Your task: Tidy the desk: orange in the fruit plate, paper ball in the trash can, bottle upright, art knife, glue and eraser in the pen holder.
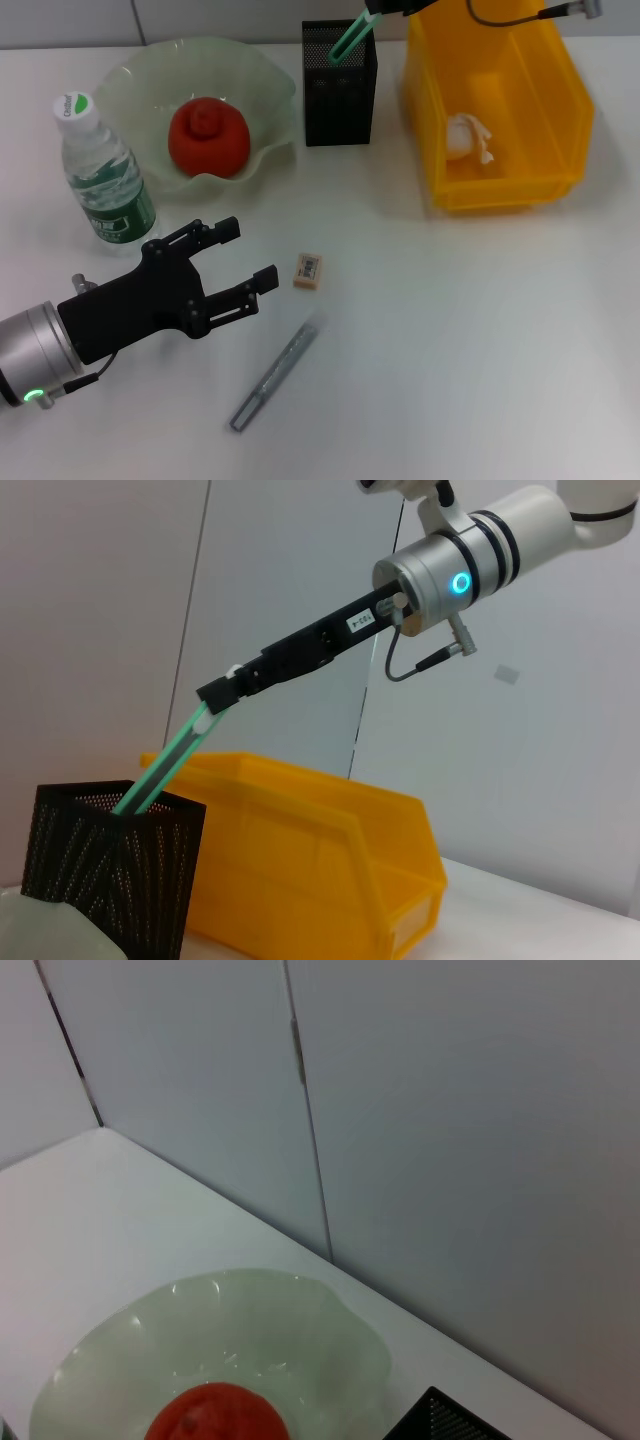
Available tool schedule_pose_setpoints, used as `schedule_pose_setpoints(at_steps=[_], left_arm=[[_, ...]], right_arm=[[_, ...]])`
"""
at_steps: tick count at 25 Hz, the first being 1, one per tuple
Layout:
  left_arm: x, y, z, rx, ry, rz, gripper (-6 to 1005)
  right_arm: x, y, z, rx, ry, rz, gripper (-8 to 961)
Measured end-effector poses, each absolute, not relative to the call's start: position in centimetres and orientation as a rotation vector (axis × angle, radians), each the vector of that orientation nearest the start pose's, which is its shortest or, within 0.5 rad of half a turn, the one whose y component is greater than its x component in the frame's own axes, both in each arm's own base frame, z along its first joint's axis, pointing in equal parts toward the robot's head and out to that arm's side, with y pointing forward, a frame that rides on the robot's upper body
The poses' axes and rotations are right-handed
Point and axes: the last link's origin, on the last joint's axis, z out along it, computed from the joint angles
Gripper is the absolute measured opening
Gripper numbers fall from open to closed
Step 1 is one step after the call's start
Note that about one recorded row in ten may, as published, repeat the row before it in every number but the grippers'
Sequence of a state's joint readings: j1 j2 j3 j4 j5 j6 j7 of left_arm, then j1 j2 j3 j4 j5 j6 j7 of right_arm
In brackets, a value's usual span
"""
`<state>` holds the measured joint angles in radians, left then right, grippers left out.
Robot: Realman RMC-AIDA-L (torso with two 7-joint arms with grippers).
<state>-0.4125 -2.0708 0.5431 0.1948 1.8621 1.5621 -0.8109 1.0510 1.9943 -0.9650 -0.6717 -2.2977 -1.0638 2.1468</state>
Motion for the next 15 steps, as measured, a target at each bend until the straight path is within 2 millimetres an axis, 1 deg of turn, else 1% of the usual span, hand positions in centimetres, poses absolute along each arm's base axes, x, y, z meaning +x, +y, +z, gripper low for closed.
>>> schedule_pose_setpoints(at_steps=[5,12,15], left_arm=[[-30.03,26.03,-4.78,-2.495,-0.551,-0.971,812],[-30.09,25.91,-4.82,-2.498,-0.554,-0.970,813],[-30.06,25.89,-4.83,-2.501,-0.553,-0.971,813]], right_arm=[[10.77,48.28,0.59,-2.546,0.724,0.187,170],[11.02,48.18,0.83,-2.532,0.720,0.197,172],[11.27,47.83,1.28,-2.504,0.702,0.238,404]])
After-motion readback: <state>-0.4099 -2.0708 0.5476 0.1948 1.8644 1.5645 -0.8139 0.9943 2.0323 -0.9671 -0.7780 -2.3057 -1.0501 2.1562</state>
